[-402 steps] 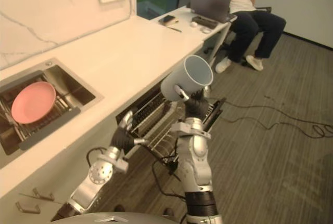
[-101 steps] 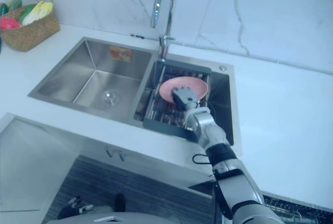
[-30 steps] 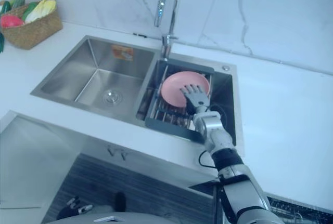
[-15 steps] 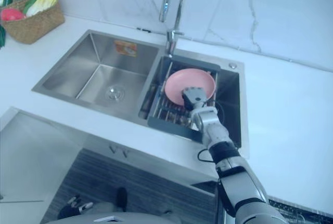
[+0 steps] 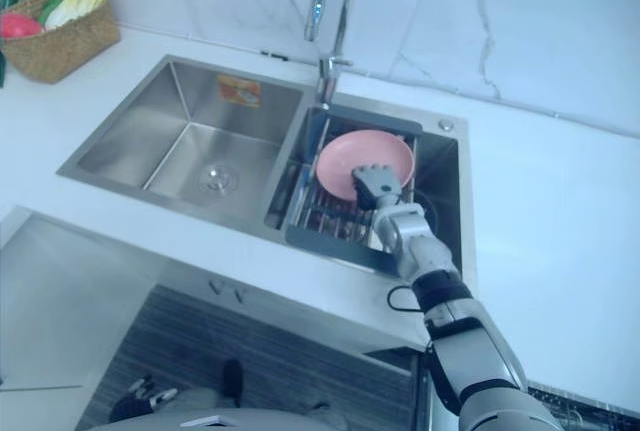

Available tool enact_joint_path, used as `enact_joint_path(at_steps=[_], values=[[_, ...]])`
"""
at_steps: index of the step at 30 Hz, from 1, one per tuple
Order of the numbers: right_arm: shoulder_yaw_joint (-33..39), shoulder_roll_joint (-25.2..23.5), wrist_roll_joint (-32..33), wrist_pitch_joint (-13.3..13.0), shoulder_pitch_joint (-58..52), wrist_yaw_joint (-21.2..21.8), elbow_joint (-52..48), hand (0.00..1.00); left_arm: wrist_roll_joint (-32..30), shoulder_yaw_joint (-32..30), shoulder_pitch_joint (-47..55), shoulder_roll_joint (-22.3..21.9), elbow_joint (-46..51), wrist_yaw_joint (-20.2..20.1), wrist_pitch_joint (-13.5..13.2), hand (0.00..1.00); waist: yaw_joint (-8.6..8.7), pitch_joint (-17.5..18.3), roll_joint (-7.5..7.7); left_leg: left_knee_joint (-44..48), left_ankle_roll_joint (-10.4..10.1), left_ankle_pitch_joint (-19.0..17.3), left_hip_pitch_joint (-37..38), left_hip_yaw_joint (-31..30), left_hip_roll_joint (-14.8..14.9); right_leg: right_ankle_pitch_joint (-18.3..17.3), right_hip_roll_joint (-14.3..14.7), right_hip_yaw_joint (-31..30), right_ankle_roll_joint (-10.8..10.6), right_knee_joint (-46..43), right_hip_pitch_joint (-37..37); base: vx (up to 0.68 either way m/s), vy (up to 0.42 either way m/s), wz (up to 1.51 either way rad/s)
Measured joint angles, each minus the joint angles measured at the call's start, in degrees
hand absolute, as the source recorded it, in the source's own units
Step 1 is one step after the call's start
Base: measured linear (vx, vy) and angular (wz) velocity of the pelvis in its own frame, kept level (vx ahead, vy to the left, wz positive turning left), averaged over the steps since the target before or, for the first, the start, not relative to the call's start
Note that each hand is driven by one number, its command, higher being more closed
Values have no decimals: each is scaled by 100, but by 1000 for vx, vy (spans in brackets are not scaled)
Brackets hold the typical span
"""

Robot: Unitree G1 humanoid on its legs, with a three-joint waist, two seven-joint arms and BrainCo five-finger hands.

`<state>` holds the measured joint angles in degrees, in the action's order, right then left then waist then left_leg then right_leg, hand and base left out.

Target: Walk over to the sink, pick up the cup, carry it to the dishwasher, place the cup inside the dishwasher, then close the dishwasher door

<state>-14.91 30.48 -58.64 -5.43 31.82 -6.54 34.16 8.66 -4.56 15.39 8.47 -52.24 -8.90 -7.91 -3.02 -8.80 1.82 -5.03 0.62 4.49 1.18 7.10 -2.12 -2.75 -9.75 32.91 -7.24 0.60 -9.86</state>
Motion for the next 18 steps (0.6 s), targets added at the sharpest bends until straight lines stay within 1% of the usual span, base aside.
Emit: enact_joint_path(at_steps=[4, 7, 8, 11, 15, 18], values=[[221, 13, 284, -189, 3, -36, -410, 100, -4, -21, 29, -3, -1, 11, -27, 0, 29, -3, -6, 0, 0, 0, 62, 69, 6, 9, -8, -74, -7, 3, -19, -2, -3, -10], [236, 133, 449, -251, 4, -143, -609, 100, -5, -23, 62, -12, 0, 54, -83, 0, 45, -5, -10, 0, -1, -1, 91, 70, 8, 9, -9, -73, -9, 4, -37, -3, -2, -1], [297, 137, 495, -320, 4, -165, -662, 100, -4, -28, 82, -23, 0, 94, -102, 0, 69, -5, -11, 0, -1, 0, 96, 73, 11, 11, -7, -72, -12, 3, -39, 0, 0, 0], [461, 137, 548, -381, 3, -165, -678, 100, -5, -37, 102, -45, -1, 117, -129, 0, 91, -1, -19, 0, -1, 0, 106, 80, 14, 19, -6, -74, -14, 1, -43, 0, 0, 0], [471, 136, 679, -432, 0, -163, -707, 100, -17, -57, 114, -50, -2, 120, -133, 0, 130, 0, -22, 0, -1, 0, 123, 86, 17, 29, -6, -85, -13, 2, -65, 0, 0, 0], [470, 136, 724, -462, -26, -162, -960, 100, -112, -161, 122, -67, -5, 120, -133, 0, 153, -1, -24, 0, -2, -1, 159, 95, 20, 29, -5, -92, -13, 7, -98, -2, -3, -2]])
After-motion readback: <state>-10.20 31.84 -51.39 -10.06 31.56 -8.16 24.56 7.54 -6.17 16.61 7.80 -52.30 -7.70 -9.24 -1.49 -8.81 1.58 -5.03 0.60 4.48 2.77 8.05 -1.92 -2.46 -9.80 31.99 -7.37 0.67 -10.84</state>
